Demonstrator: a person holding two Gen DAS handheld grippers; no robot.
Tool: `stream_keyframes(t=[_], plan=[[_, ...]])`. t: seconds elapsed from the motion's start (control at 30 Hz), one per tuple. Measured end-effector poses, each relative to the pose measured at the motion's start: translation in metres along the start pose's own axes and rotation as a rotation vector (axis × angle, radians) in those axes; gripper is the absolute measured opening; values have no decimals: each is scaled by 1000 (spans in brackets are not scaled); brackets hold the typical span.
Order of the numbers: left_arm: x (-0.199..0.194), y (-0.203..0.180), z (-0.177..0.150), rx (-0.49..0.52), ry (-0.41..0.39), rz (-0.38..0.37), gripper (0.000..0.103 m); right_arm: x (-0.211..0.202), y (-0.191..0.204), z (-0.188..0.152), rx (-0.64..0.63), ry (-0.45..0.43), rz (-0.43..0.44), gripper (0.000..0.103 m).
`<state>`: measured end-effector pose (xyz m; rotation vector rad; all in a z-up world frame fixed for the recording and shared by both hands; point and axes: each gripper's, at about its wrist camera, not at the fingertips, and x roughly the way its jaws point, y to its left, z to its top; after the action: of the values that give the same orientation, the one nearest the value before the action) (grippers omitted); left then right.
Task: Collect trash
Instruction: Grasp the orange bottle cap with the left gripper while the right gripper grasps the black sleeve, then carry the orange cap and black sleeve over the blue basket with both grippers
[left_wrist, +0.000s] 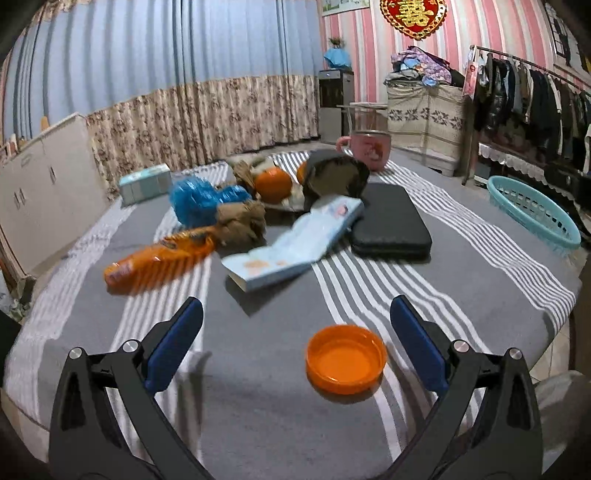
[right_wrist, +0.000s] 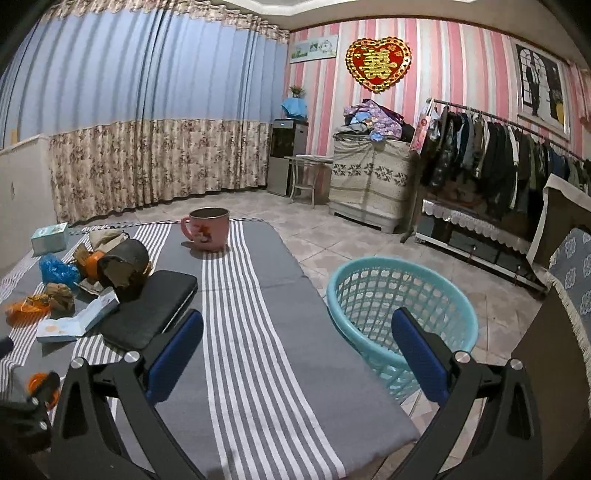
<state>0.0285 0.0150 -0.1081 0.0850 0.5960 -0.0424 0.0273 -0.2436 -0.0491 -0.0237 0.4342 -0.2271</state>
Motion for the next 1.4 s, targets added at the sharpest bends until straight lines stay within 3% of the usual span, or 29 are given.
stream_keyframes(t=[0.1,0.17,0.27,0.33,0.57,0.77,0.9,1.03,1.4], plan=[[6,-1,-4,12,20,-28,84,5,-5,-2,28,1,-10,99],[11,0,-4,13,49,-62,64,10,-8,-4,54,20,12,99],[16,-1,-7,22,74,-93,53,14,-9,-7,72,34,47,99],[18,-4,-6,38,80,-109,38,18,-5,-9,57,49,53,99],[12,7,9,18,55,-109,38,21,7,-9,15,96,71,99],[2,49,59,4,-43,-43,38,24,20,-6,-17,110,94,99],[12,78,96,4,-102,26,38,27,39,-2,-89,101,59,99],[32,101,120,-43,-121,49,38,35,60,2,-131,112,28,99],[91,137,145,-100,-133,75,38,75,117,47,-81,187,246,99]])
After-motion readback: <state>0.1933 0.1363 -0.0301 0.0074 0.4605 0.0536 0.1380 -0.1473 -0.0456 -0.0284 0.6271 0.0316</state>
